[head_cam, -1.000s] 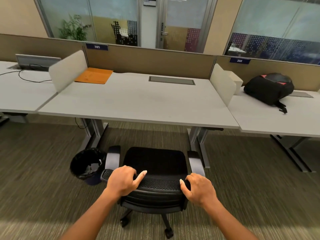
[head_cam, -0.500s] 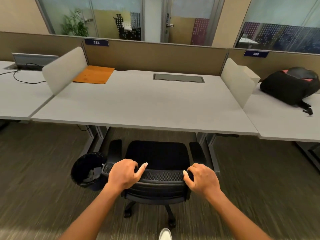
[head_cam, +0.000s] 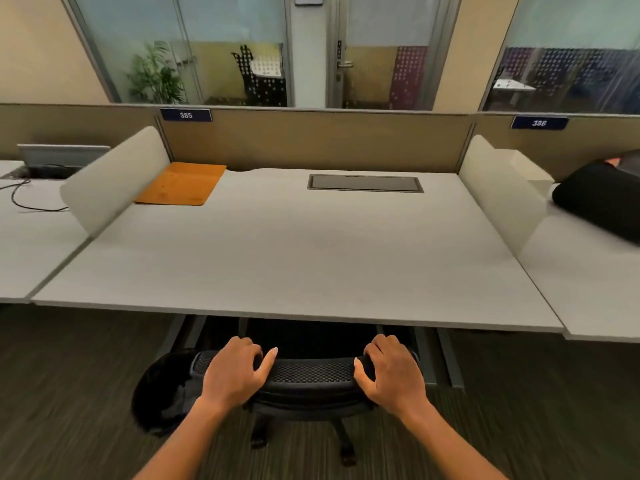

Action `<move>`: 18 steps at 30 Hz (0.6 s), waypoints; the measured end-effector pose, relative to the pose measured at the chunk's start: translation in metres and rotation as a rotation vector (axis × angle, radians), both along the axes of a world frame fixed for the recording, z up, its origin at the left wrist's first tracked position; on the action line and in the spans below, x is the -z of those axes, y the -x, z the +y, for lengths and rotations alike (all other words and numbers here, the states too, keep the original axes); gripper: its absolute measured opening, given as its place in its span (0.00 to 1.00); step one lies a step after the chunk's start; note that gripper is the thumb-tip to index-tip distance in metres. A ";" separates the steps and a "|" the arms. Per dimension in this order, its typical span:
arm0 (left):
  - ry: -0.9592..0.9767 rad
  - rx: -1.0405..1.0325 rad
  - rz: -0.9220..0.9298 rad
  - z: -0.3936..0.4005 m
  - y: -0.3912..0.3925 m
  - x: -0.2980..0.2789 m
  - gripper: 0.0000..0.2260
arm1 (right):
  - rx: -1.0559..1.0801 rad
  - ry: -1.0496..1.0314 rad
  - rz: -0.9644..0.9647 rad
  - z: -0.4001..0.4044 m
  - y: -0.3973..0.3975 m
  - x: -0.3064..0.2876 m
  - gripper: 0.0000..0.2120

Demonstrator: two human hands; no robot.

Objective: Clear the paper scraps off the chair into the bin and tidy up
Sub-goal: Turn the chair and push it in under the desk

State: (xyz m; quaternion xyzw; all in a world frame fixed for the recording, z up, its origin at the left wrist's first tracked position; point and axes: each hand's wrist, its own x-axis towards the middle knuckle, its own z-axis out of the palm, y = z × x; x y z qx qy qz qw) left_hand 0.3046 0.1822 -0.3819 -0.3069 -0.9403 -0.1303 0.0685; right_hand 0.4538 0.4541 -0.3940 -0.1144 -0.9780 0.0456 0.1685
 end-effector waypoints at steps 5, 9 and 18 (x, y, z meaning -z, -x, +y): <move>-0.037 0.007 0.010 0.014 0.038 0.000 0.23 | 0.016 0.037 0.006 0.013 0.036 -0.001 0.16; -0.058 0.030 0.020 0.021 0.064 0.003 0.22 | 0.019 0.047 0.002 0.020 0.061 -0.003 0.16; 0.004 0.050 0.056 0.008 0.111 0.012 0.20 | 0.039 0.077 0.007 0.005 0.090 0.005 0.14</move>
